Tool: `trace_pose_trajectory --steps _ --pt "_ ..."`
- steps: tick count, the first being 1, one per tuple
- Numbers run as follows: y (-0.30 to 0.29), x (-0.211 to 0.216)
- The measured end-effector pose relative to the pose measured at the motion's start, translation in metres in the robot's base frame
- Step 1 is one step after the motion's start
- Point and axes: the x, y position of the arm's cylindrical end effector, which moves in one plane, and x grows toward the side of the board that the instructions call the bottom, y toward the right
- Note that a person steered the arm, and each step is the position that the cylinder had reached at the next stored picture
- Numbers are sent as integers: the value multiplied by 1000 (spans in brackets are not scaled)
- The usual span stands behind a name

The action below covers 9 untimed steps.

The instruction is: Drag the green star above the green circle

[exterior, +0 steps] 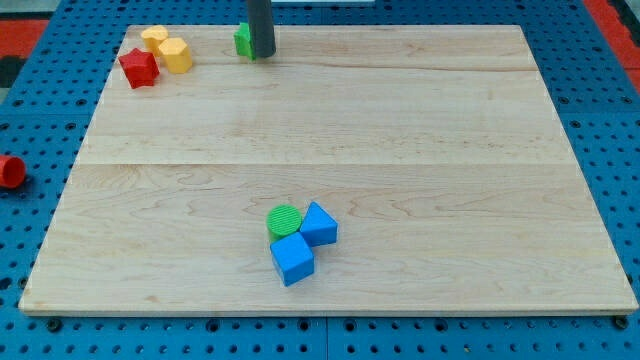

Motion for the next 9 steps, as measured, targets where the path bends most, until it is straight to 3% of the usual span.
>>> trace_pose_trajectory --steps 1,2,3,4,5,6,7,8,9 --pt "32 -25" --pt "1 -31" --pt "-72 -31" --pt "-93 -19" --pt "-90 19" --pt "-41 40" --pt "-30 91" --pt "-28 128" --pt "-68 144"
